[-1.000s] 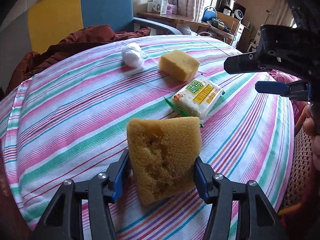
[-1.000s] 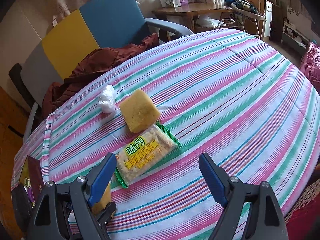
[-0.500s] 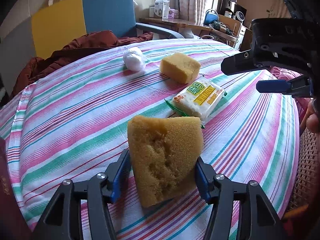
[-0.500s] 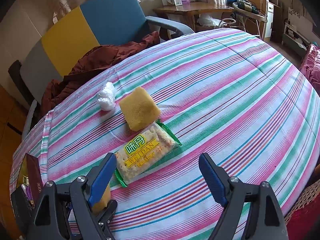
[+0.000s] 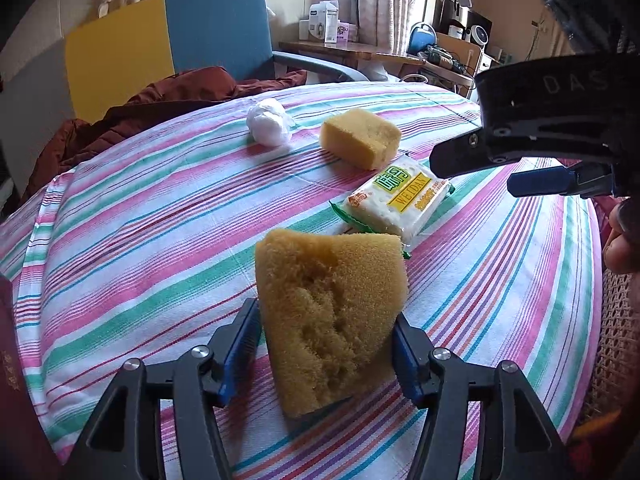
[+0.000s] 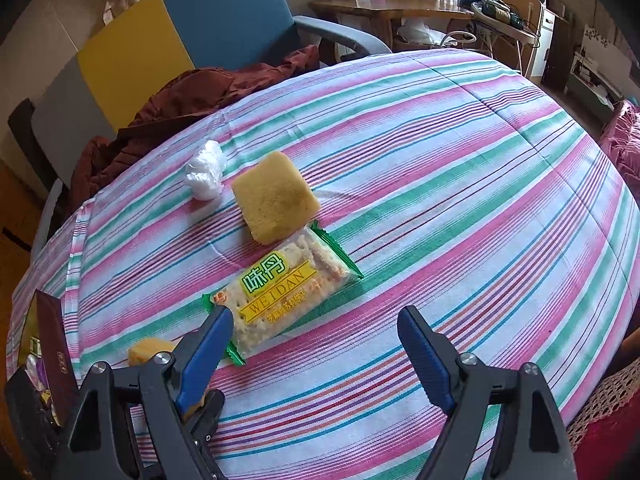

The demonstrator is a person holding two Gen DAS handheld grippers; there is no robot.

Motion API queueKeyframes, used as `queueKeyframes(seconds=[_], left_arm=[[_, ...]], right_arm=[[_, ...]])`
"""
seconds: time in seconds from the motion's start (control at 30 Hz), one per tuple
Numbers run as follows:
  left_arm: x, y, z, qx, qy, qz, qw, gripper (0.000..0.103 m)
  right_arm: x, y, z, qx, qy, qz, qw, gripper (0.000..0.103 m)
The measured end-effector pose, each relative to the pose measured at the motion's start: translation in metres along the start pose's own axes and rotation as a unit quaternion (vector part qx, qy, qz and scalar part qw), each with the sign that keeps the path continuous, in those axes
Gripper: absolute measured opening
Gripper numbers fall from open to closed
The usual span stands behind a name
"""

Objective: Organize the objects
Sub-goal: 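Hold the sponge in left tool while right tool grasps the WEIDAN packet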

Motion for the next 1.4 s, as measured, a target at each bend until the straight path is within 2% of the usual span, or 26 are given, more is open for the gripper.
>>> queueKeyframes(seconds=[0.1,0.17,0.33,0.4,0.57,0.67,0.8,0.87,0.97,1.0,1.13,1.27,1.4], left_arm=[[0.0,0.0,0.0,-0.001,0.0,0.0,1.0,0.063],[0.0,-0.001,0.0,-0.001,-0.001,0.0,1.0,0.063],[0.003,0.0,0.0,-0.003,-0.004,-0.003,1.0,0.063],[0.004,0.001,0.0,-0.004,-0.005,-0.003,1.0,0.063],[0.006,0.001,0.001,-0.007,-0.009,-0.007,0.9999,0.063],[0.006,0.0,0.001,-0.008,-0.012,-0.009,0.9999,0.063],[0.006,0.0,0.0,-0.009,-0.014,-0.01,0.9998,0.063],[0.006,-0.001,-0.001,-0.01,-0.015,-0.012,0.9998,0.064],[0.006,-0.001,-0.001,-0.011,-0.02,-0.014,0.9997,0.064],[0.007,-0.001,-0.001,-0.012,-0.021,-0.014,0.9996,0.065],[0.007,-0.001,-0.001,-0.013,-0.024,-0.016,0.9995,0.066],[0.005,-0.002,-0.001,-0.012,-0.022,-0.012,0.9996,0.067],[0.002,-0.002,-0.002,-0.012,-0.021,-0.01,0.9997,0.067]], right_arm=[[0.0,-0.001,0.005,0.015,-0.006,0.002,1.0,0.086],[-0.002,-0.003,0.011,0.039,0.001,0.009,0.999,0.086],[-0.004,-0.006,0.028,0.113,0.05,0.058,0.991,0.086],[-0.004,-0.005,0.034,0.13,0.067,0.084,0.986,0.086],[0.009,0.005,0.043,0.126,0.071,0.119,0.982,0.086],[0.02,0.01,0.054,0.119,0.055,0.117,0.984,0.087],[0.039,0.016,0.064,0.087,0.005,0.076,0.993,0.088],[0.049,0.014,0.069,0.083,-0.028,0.025,0.996,0.088],[0.053,0.011,0.069,0.089,-0.053,-0.029,0.994,0.077],[0.05,0.012,0.067,0.091,-0.052,-0.033,0.994,0.068],[0.019,0.014,0.056,0.131,-0.043,-0.024,0.99,0.052],[-0.003,0.013,0.046,0.146,-0.046,-0.015,0.988,0.055],[-0.022,0.03,0.035,0.102,-0.03,0.04,0.994,0.079]])
Point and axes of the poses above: each gripper's, at about its wrist camera, not at the fingertips, and z roughly the way its jaws point, x to its left, y to its top, the point moved 2 cm from there along z, roughly the way its jaws point, and after that the axes turned 15 degrees about z, right-handed, at the moved point
